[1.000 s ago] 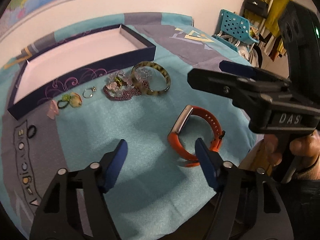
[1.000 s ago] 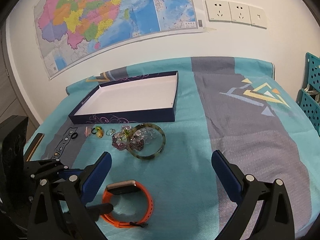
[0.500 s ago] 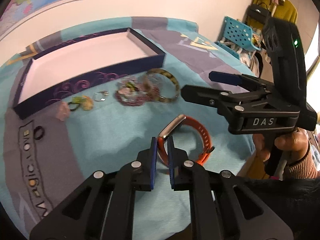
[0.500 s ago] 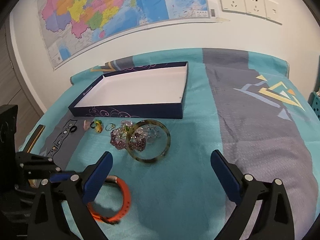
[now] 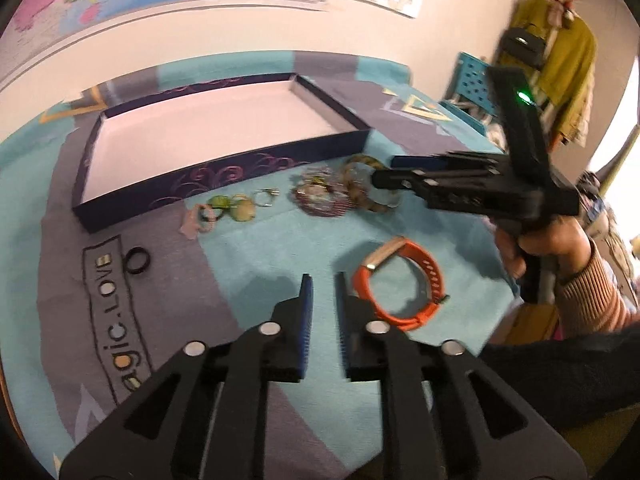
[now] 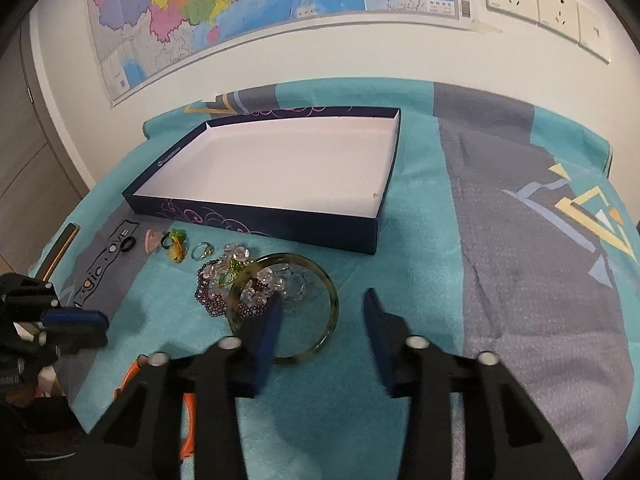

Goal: Organize jewelry
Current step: 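Grasp the tortoiseshell bangle with the right gripper while the left gripper lifts the watch band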

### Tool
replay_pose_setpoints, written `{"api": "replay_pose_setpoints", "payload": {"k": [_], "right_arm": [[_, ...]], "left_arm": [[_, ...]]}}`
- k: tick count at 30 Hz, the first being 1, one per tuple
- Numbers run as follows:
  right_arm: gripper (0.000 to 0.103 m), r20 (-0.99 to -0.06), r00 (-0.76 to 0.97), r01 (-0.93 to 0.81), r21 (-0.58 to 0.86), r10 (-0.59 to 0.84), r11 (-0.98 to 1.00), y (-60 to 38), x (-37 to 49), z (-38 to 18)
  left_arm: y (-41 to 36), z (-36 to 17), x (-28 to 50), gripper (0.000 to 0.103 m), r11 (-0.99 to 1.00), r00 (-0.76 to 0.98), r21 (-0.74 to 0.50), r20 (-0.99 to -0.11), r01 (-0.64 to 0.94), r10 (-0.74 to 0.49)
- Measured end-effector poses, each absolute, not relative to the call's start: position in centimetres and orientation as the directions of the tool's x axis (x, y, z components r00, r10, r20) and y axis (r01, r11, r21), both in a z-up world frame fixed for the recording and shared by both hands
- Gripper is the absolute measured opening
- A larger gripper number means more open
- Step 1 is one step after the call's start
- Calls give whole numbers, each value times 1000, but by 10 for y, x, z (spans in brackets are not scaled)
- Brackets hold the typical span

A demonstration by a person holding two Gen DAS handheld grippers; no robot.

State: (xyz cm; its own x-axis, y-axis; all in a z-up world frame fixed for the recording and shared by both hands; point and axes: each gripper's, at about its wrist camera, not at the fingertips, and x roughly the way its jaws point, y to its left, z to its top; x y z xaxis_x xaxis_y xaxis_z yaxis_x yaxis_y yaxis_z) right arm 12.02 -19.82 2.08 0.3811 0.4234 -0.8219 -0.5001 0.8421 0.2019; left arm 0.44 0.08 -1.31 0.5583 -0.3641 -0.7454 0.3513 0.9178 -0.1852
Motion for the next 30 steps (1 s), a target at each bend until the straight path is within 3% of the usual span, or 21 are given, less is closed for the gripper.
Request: {"api": "replay_pose_setpoints", "payload": {"k": [1,9,11,16,24,30], "right_arm": [[30,-823,376,-504,203,425,840,-198,121,20],[21,-835,357,-533,185,418,826,-193,127,18],[8,-842,350,-532,183,411,827,-192,129,16],[5,-835,353,-514,204,422,833,-197,132,18],[5,-810,367,-505,239,457,829,-206,125,31],[5,-787,378,-512,261,488,818,-210,119,43]], "left_arm": [[-4,-15,5,29,908,545,-192,-747,372,-381],[-26,-30,9,37,875,474,-229,-768,426,-432],[-25,-33,11,35,874,459,-243,-774,420,-436],[-24,-40,16,17,875,435,-261,-787,407,-437],[-26,-40,16,6,883,442,-242,-793,402,-419],[-19,-38,18,6,895,457,-240,-793,375,-404]]}}
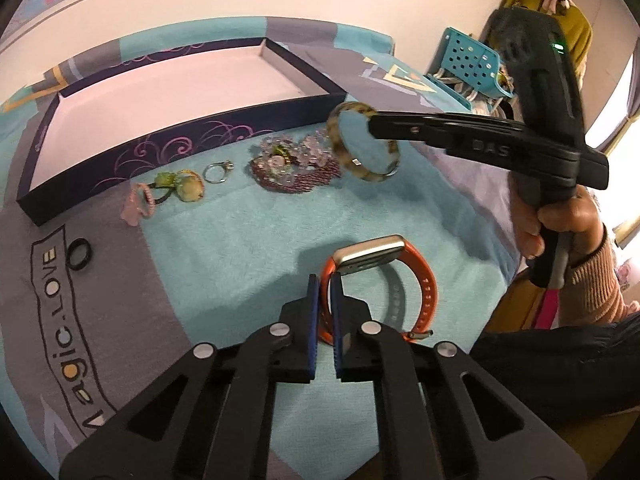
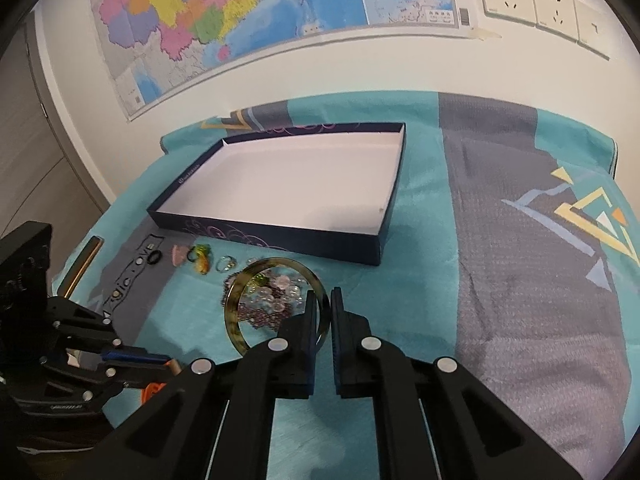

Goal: Organize jewelry
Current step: 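Grasp the tortoiseshell bangle with the right gripper while the left gripper lifts the watch band, then carry the band and bangle into the navy box and open both grippers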

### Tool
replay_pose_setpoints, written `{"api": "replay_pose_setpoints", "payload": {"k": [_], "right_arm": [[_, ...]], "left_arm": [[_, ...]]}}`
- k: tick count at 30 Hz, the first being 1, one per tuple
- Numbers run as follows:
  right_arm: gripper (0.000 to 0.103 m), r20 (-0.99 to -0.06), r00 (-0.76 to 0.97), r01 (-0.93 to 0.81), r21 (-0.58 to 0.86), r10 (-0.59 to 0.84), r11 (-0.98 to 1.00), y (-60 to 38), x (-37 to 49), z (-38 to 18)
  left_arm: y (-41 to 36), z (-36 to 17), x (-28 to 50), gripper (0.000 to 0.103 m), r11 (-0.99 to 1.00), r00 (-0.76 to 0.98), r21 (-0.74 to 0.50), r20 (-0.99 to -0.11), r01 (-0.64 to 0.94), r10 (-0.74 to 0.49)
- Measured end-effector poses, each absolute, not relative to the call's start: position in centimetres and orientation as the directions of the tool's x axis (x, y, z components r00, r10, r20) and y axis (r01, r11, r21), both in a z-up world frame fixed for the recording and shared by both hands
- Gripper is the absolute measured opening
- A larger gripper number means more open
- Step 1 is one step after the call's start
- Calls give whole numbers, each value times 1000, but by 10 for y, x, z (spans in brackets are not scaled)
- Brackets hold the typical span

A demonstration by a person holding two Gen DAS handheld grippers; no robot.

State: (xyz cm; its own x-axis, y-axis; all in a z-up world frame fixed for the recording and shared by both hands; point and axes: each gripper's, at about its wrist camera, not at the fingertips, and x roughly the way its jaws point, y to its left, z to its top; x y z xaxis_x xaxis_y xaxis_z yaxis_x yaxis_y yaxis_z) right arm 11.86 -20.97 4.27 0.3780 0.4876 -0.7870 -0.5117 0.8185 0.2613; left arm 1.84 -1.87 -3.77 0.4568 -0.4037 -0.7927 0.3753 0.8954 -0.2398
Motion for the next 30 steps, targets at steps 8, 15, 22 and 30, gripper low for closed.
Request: {"api": "replay_pose_setpoints", "payload": {"k": [8,15,22,30], "right_arm": [[5,-768,385,-533,268,512,803,-203,114,54],[5,-760,382,-552,268,526,789,-190,123,60],[5,-748,396,-567,256,532,783,-172,151,69],[5,-761,407,-565,224,505,794,-145,191,66]], "left_arm": [[5,-32,20,6,928,500,-226,-791,297,-353],[36,-17,29,6,950,557,-225,-771,216,-309],[72,13,49,6,970,634,-190,-734,152,-244],[87,33,88,6,979,677,-170,-709,109,-198]]}}
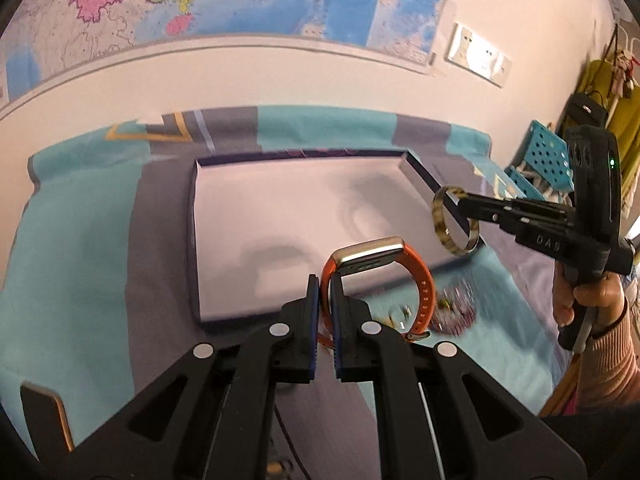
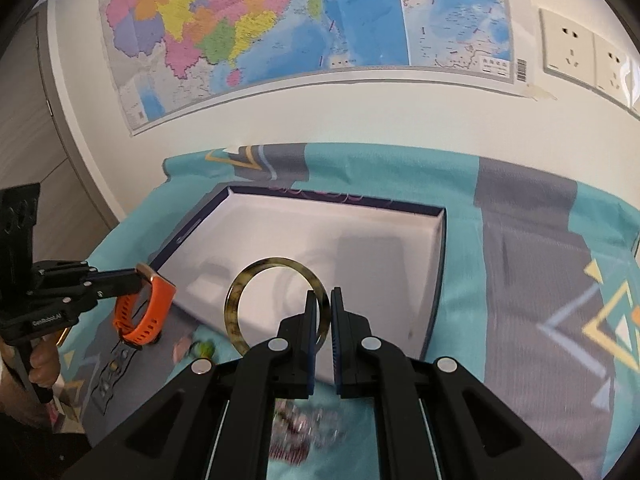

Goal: Organize jewelry
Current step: 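Carry the band and bangle into the navy box and open both grippers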

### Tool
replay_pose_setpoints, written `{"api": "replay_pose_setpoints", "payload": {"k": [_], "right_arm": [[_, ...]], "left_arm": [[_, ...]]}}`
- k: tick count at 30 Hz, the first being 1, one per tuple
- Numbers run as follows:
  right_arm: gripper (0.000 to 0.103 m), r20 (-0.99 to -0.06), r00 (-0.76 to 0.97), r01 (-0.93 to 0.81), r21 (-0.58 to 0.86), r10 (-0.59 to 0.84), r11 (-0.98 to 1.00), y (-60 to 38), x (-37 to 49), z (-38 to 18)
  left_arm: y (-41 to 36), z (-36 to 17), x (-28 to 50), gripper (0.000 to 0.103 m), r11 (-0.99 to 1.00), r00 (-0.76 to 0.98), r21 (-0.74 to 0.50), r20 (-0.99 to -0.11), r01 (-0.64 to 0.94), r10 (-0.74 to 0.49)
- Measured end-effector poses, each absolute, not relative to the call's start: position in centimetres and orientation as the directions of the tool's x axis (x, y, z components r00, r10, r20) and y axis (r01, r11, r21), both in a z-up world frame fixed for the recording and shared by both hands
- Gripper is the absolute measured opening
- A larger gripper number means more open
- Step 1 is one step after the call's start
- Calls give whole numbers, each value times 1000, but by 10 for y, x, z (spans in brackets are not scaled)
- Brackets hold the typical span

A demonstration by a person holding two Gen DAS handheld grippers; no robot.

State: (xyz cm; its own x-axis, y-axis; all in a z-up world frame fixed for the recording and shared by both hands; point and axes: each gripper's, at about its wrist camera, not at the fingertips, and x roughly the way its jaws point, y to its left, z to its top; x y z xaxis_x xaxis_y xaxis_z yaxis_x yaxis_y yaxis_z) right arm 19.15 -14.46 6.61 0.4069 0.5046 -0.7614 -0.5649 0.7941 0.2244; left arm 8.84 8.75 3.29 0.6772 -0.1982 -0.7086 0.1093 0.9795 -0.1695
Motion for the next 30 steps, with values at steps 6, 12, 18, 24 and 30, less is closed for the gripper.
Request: {"api": "replay_pose_setpoints", "payload": {"k": [6,12,18,24,30], "right_arm": [[5,-778,397,-559,216,487,801,-125,223,60],[5,-808,386,-540,193,445,819,-107,258,46],[5,-837,363,-527,179,410,831,-94,284,29],[5,-865,333,-517,166,376,840,-81,301,14],[5,-881,318,-516,149,350,844,-71,309,8]], "left_arm": [[90,33,129,6,985,673,-150,-720,87,-169],[94,27,169,6,986,658,-150,-736,69,-158],[102,13,208,6,985,624,-171,-766,33,-154],[101,0,236,6,988,594,-152,-794,7,-126],[100,-9,255,6,990,567,-139,-817,-19,-104]]}}
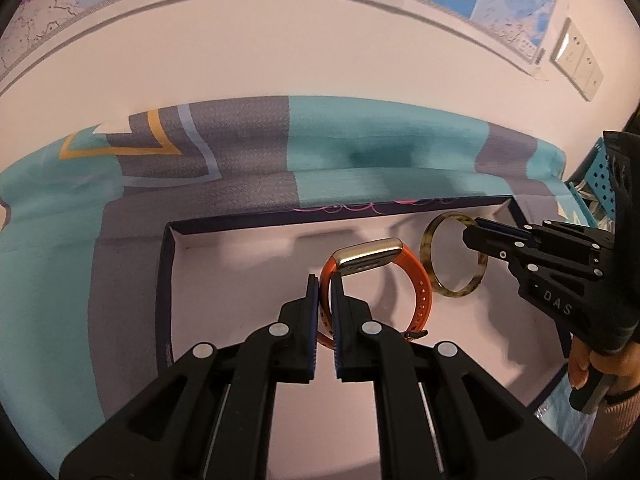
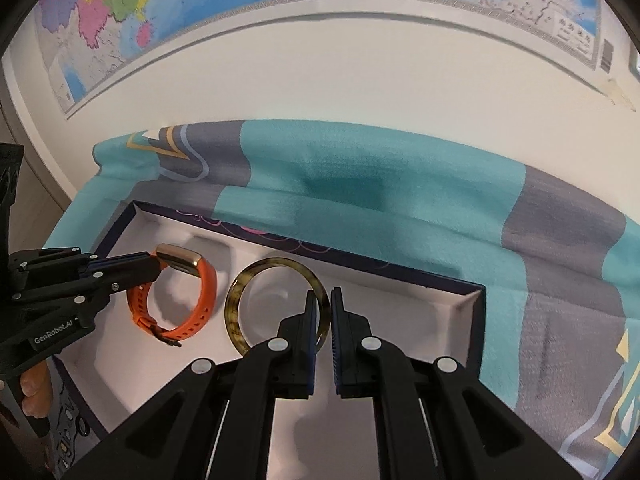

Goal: Organize jewelry
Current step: 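Carry the band and bangle into the navy box and open both grippers, then withdraw both grippers and move the right gripper to the clear crystal bracelet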

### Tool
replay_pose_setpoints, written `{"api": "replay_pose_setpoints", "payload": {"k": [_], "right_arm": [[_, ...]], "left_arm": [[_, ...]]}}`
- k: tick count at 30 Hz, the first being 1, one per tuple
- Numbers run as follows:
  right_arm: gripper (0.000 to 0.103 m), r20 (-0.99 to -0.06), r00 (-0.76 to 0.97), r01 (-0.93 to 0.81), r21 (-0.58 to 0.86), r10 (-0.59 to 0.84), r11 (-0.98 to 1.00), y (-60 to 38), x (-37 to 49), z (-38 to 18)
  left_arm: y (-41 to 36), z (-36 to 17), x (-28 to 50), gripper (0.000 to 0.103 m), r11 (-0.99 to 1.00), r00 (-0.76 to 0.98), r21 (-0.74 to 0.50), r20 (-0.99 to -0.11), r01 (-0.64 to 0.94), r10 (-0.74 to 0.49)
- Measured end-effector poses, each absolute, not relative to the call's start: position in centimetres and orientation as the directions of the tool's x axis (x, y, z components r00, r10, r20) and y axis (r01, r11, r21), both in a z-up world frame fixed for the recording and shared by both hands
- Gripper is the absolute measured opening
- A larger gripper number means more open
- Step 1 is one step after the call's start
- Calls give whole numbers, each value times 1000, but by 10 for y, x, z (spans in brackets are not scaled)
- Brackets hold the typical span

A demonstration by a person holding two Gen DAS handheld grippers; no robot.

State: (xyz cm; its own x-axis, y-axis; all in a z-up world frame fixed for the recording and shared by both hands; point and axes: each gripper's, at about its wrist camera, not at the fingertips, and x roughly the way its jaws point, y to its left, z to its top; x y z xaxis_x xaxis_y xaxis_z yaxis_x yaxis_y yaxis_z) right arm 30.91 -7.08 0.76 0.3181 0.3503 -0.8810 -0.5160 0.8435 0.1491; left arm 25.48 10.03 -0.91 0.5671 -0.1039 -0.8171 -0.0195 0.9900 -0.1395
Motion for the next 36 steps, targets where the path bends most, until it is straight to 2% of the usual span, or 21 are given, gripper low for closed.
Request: {"api": "replay_pose_setpoints", "payload": {"k": [9,13,14,16,18,23,26,30,36], "right_arm": [[7,-890,307,-476,163,338,864,-73,320,-1],[12,-877,341,-471,152,338,869,-77,315,8],[14,-869,360,-477,142,340,868,-79,310,14],[19,-847,383,-496,149,369,856,-85,298,27],[23,-822,395,-512,173,410,841,-93,286,39],[23,-758,392,-597,222,521,771,-115,238,67],[23,-741,371,-664,209,559,718,-125,201,76],[23,-745,349,-701,195,569,686,-141,165,74],[23,-784,315,-698,190,535,690,-150,143,56]], "left_arm": [[104,-17,272,7,985,542,-156,-835,-66,-96],[104,-15,267,26,987,557,-145,-826,-68,-83],[103,-13,263,28,988,567,-135,-820,-70,-71],[104,-6,252,43,989,594,-134,-802,-69,-68],[105,2,239,46,990,625,-127,-779,-67,-57],[100,22,194,47,995,688,-97,-725,-35,-46],[94,31,162,50,996,717,-92,-693,8,-70],[92,32,127,53,993,731,-101,-673,58,-111],[88,16,92,54,989,709,-113,-690,92,-145]]}}
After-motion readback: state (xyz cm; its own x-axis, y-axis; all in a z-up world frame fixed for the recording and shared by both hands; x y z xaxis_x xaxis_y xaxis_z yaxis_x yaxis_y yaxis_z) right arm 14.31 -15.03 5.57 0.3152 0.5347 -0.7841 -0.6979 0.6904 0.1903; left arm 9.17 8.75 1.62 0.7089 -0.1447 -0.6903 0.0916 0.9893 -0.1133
